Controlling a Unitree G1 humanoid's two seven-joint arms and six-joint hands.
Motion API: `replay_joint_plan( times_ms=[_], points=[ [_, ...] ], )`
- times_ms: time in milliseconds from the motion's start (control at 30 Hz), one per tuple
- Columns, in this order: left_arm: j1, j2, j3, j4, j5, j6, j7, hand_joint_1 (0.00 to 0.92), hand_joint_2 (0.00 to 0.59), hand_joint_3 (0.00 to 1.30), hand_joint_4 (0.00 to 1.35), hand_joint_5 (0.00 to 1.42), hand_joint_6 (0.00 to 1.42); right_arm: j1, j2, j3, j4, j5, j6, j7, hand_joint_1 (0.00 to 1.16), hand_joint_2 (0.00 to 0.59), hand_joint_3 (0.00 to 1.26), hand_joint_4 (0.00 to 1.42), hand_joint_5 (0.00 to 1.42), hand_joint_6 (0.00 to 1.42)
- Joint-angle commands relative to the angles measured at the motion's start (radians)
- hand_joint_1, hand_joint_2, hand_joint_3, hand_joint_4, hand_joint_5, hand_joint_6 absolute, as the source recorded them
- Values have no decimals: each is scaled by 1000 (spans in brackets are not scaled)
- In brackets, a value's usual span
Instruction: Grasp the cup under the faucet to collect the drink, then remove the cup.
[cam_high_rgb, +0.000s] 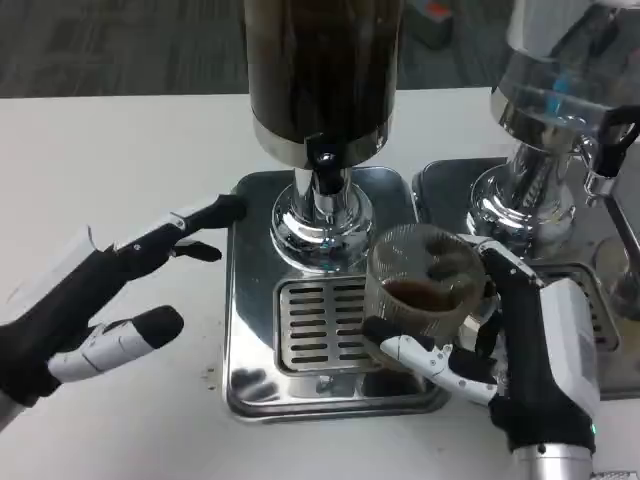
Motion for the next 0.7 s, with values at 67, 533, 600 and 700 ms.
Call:
replay_joint_plan(
  times_ms=[67, 533, 600, 700],
  points=[
    [17, 36, 2, 11, 29, -65, 37, 0, 111, 147, 92, 106, 286, 18, -6, -8, -70, -6, -13, 17, 749, 179, 604, 671, 845, 1215],
    [20, 119, -41, 50, 116, -217, 88, 0, 108, 134, 25, 46, 229, 73, -31, -19, -160, -18, -16, 59, 763, 182, 609, 684, 862, 1230],
    [20, 127, -48, 53, 122, -228, 96, 0, 108, 132, 22, 46, 226, 82, -34, -21, -170, -16, -22, 60, 763, 182, 609, 687, 862, 1231],
    [29, 139, -59, 48, 129, -246, 105, 0, 108, 128, 16, 35, 220, 98, -39, -24, -187, -16, -30, 60, 765, 184, 609, 688, 862, 1231]
  ],
)
